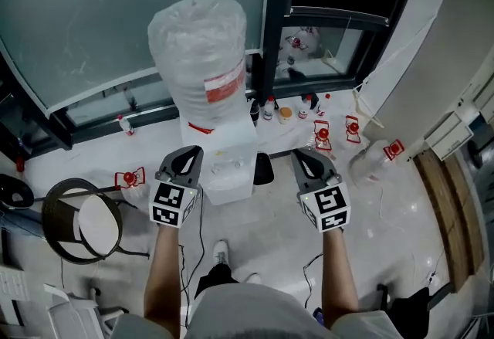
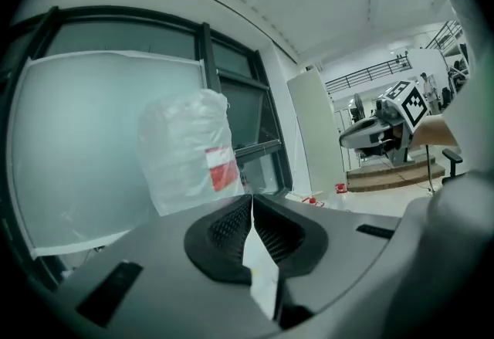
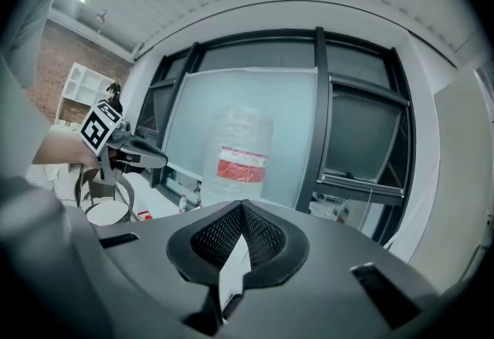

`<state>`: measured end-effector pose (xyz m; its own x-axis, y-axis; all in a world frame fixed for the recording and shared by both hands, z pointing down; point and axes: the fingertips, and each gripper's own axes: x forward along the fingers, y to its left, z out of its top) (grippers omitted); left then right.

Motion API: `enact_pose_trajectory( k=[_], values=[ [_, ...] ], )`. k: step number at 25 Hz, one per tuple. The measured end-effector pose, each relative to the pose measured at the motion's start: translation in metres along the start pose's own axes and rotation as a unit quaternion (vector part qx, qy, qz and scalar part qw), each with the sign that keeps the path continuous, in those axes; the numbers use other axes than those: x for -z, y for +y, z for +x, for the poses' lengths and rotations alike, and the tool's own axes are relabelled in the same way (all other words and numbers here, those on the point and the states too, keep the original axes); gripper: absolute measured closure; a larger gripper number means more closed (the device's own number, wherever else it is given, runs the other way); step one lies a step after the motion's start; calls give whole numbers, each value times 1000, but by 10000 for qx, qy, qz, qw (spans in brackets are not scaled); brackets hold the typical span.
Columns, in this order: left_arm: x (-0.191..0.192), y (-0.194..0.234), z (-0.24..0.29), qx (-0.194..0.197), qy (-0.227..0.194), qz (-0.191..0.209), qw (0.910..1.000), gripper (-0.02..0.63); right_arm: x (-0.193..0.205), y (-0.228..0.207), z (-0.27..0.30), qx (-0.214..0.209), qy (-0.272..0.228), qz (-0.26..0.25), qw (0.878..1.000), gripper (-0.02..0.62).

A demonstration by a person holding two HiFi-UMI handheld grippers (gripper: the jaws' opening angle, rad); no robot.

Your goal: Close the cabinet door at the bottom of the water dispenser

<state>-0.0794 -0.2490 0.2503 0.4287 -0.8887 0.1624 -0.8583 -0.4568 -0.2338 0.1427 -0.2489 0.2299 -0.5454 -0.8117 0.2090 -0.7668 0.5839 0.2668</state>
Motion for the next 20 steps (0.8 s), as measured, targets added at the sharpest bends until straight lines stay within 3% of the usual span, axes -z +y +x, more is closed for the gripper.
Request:
enact_pose_trajectory(
  k=[11,20],
  values=[
    [-94,2,-21,140,-655,696,9953,580,-88,0,-4,-112,-524,-569,9969,568],
    [-128,-16,-34,515,-901,1015,9894,580,-131,16,-9,-173,-913,-707,9932,568]
  ],
)
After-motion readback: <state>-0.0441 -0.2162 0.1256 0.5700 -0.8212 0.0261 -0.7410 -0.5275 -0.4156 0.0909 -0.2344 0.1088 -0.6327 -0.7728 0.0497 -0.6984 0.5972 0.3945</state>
